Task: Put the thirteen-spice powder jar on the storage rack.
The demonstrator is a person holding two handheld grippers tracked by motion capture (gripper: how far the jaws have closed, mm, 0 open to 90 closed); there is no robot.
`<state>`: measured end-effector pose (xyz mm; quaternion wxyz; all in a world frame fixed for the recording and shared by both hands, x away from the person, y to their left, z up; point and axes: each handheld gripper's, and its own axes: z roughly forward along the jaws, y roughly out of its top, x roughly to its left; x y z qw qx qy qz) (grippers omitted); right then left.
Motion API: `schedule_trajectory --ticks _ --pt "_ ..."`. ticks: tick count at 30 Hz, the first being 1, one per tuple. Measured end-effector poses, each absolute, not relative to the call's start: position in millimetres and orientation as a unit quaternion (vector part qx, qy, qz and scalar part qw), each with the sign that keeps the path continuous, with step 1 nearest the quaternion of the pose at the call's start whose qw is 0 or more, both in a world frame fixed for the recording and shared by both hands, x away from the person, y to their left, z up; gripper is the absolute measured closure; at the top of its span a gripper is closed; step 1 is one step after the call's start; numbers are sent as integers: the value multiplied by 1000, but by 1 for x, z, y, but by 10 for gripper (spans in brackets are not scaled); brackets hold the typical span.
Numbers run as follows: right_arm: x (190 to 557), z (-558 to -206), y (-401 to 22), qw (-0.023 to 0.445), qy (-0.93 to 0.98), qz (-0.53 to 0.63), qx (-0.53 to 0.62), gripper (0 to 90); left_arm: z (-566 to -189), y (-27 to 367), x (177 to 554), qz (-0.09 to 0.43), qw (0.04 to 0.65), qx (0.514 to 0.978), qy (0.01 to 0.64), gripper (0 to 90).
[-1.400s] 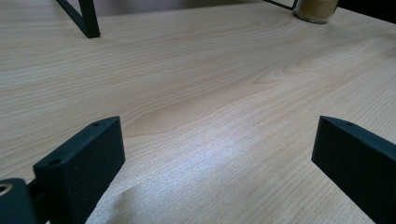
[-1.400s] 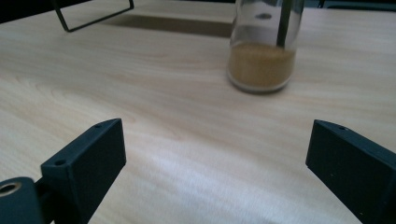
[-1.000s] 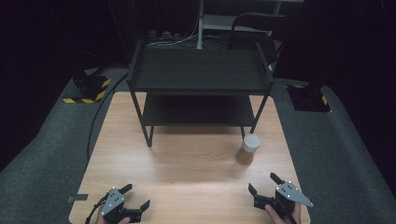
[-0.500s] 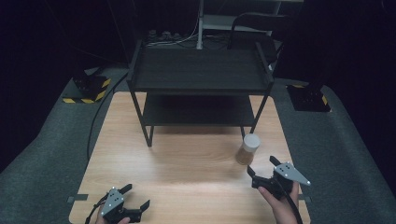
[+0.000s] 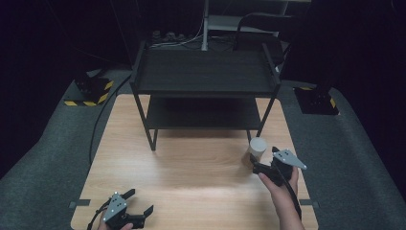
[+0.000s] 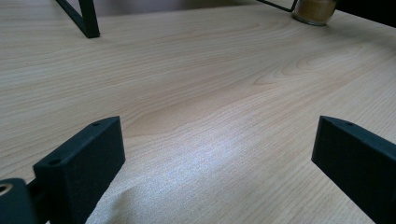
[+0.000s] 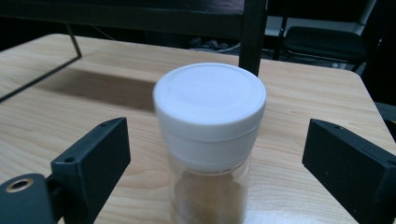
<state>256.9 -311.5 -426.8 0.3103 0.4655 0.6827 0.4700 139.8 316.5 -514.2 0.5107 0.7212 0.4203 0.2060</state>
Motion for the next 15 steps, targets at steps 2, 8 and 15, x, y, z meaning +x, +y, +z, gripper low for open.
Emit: schedule_trajectory --ticks 2,8,15 --pt "260 -427 -310 310 684 467 466 86 -514 316 140 206 511 721 420 28" --pt "271 -435 -303 315 683 464 468 140 -514 316 139 206 511 720 421 28" --pt "274 -444 -298 320 678 465 470 227 -515 316 139 207 513 719 422 28"
